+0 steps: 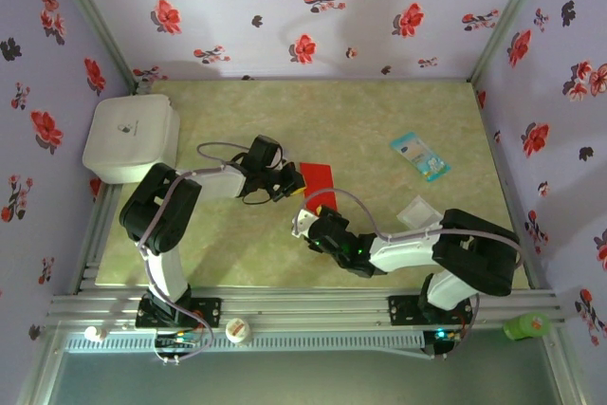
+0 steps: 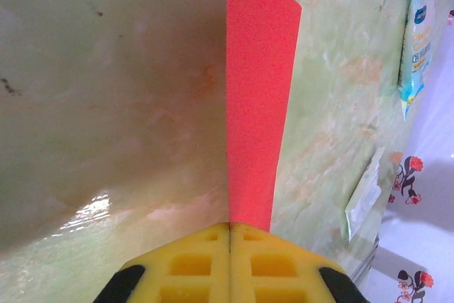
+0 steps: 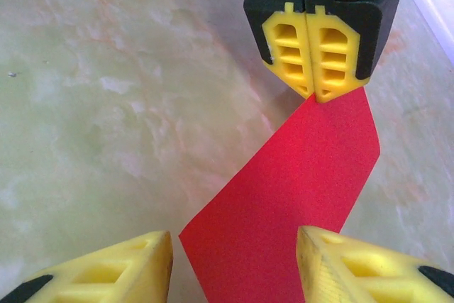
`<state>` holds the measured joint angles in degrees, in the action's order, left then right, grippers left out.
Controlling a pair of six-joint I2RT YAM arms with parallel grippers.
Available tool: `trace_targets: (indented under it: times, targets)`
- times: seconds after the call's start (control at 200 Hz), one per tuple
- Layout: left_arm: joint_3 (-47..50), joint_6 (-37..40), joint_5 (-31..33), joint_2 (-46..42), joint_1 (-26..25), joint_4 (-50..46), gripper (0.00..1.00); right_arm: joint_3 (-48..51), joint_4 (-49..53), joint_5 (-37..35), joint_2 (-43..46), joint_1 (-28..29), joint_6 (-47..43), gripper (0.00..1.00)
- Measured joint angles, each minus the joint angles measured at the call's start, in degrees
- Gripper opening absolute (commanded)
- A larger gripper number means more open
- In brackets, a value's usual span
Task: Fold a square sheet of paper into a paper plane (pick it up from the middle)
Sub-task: Third fold the triangle at the center of the table.
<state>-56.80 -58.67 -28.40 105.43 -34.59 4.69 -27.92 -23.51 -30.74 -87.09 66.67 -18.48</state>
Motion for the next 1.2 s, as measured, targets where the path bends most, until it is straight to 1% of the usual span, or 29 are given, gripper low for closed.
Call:
trace_targets:
  times: [0.15, 0.465, 0.785, 0.84, 0.945, 1.2]
  targets:
    - [0.0, -0.2, -0.2, 0.0, 0.0, 0.5, 0.05, 0.0, -0.8, -1.6, -0.3, 0.0, 0.1, 0.46]
    - [0.0, -0.8, -0.2, 0.0, 0.0, 0.7, 0.05, 0.0, -2.0, -3.8, -0.3, 0.0, 2.0, 0.33]
    - [0.0, -1.0, -0.2, 0.0, 0.0, 0.8, 0.05, 1.0, -1.9, -4.0, 0.6, 0.0, 4.9, 0.22]
    - [0.0, -1.0, -0.2, 0.0, 0.0, 0.9, 0.05, 1.1, -1.9, -4.0, 0.7, 0.0, 5.4, 0.18]
    - [0.0, -1.0, -0.2, 0.0, 0.0, 0.9, 0.05, 1.3, -1.9, -3.8, 0.9, 0.0, 6.1, 0.13]
    - [0.2, -1.0, -0.2, 0.0, 0.3, 0.9, 0.05, 1.5, -1.5, -2.7, 1.6, 0.0, 7.3, 0.11]
